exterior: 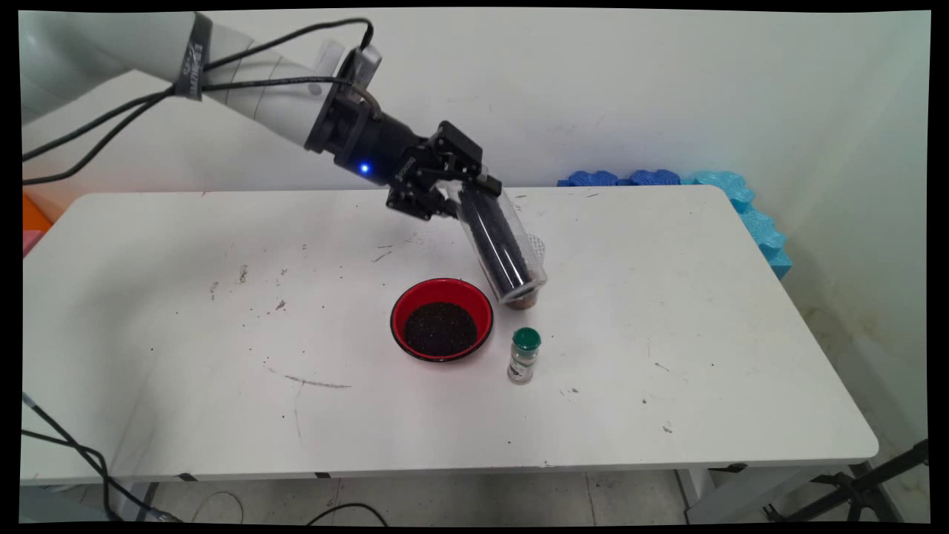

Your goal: Pour the black seasoning powder in the red bowl

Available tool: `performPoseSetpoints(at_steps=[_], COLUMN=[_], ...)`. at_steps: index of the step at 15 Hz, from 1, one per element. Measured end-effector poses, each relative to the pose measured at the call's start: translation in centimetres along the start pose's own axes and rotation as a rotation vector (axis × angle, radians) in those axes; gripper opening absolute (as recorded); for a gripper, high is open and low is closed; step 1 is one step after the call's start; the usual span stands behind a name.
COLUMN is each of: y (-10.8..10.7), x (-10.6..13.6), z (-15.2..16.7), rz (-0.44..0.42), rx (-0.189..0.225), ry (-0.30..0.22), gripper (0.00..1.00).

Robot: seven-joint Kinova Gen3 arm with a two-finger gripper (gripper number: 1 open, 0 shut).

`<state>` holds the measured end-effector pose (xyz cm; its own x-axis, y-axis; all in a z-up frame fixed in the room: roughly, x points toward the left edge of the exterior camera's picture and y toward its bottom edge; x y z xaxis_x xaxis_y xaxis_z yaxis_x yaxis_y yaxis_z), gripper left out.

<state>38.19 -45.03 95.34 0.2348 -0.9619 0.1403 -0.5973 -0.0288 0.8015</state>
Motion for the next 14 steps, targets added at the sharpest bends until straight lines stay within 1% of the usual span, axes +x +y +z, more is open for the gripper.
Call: performPoseSetpoints(at_steps=[5,7,10,11,14], y=[1.4,2.0,2.5,2.6,2.9], x=[1.1,1.3,1.6,1.7,2.0], z=[-0.2,-0.3,-0.5,-0.6,-0.9], rz=[0.260,0.387,0.514,0.543,0.668], rx=[0.021,0.031,0.056,0.065,0.105], ry=[0.009,0.014,0.021,0.022,0.025], gripper=[0.00,0.00,0.00,0.00,0.00])
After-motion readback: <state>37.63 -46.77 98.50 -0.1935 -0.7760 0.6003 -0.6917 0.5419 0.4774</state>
